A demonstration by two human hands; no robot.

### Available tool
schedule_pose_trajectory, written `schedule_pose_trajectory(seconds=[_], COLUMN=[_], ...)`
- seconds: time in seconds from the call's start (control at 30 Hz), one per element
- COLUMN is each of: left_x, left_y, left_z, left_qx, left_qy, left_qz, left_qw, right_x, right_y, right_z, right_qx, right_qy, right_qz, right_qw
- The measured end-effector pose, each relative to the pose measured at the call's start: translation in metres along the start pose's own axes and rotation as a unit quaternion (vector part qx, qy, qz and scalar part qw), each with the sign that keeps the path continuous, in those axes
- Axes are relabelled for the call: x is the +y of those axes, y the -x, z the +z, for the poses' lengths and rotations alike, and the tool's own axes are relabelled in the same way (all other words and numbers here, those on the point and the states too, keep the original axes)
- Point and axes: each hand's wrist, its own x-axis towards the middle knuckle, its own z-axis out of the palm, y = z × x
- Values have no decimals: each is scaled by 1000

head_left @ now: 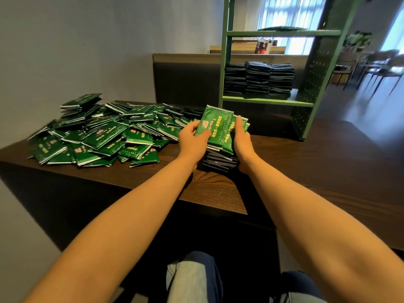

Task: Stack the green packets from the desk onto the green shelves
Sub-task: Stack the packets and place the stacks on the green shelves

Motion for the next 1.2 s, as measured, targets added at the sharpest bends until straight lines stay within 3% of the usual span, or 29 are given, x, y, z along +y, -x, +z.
schedule_pose_trajectory(seconds=[0.2, 0.37, 0.6, 0.7, 0.8, 0.9, 1.1, 1.2], left_x=[-4, -8, -14, -29, -41, -53, -52, -52], left_y=[7, 1, -8, -11, -10, -5, -20, -25], left_z=[12, -5, -53, -84, -106, -111, -116, -119], left_qx=[-19, -18, 79, 94, 120, 154, 190, 189], left_qy=[-36, -32, -188, -287, -425, -476, -423, -407], left_qz=[29, -10, 42, 76, 77, 85, -80, -101], left_qw=[999, 999, 978, 950, 894, 861, 882, 888], right_x=[-2, -3, -4, 6, 13, 16, 14, 12], right_y=[1, 4, 8, 7, 6, 1, 6, 6], right_z=[11, 19, 46, 55, 54, 51, 52, 50], right_qx=[-30, -50, -61, -59, -38, -37, -58, -61], right_qy=[-5, -24, -47, -45, -26, -28, -30, -36], right_qz=[3, 27, 40, 38, 23, 16, 9, 26], right_qw=[1000, 998, 996, 997, 999, 999, 998, 997])
